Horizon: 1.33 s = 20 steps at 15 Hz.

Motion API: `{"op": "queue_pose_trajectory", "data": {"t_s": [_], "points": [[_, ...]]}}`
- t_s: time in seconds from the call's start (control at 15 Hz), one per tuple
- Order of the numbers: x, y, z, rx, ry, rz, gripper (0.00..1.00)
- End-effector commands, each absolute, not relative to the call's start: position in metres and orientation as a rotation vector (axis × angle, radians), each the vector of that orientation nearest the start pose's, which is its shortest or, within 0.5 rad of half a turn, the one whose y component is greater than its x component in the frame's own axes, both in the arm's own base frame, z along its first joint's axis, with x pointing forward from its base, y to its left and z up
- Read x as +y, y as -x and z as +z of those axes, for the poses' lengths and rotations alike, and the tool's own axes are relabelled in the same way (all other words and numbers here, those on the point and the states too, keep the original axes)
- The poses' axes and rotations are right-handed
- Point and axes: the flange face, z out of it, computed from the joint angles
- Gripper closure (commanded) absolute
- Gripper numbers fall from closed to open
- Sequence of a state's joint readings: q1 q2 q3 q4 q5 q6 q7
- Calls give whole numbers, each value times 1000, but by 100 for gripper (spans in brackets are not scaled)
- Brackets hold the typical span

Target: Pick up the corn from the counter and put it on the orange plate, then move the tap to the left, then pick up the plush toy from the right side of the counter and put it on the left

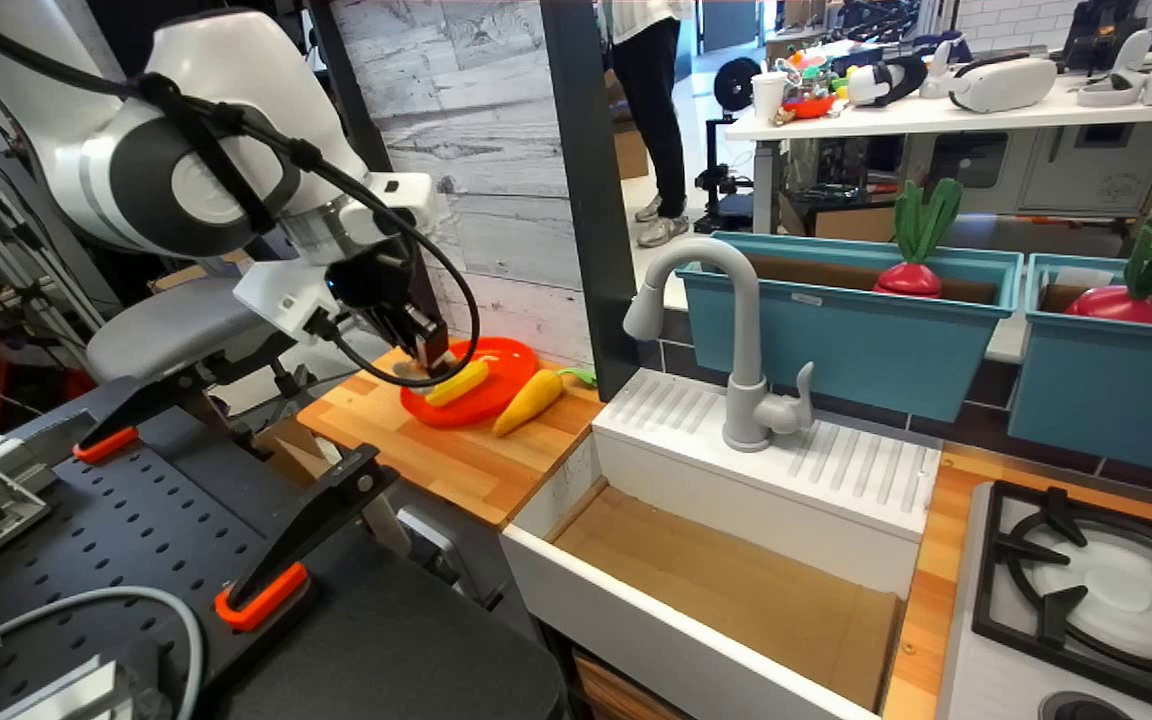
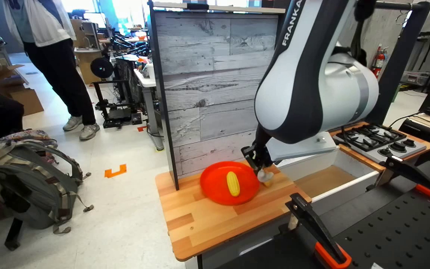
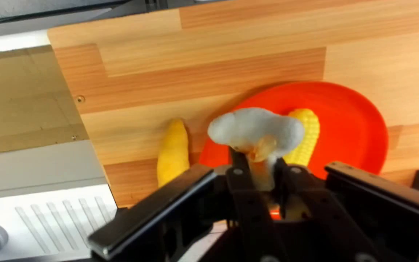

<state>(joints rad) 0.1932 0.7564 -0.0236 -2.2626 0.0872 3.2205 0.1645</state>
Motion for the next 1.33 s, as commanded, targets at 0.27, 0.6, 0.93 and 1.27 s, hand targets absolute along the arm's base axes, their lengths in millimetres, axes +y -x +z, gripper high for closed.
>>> {"op": "queue_pose_trajectory", "data": {"t_s": [0.27,0.6,0.93,1.27], "points": [[150,-515,64,17,3039,-325,96],[202,-518,52,-79,3005,-265,96],[231,-526,24,-134,2997,-202,96],[243,-535,-12,-143,3002,-155,96]]}}
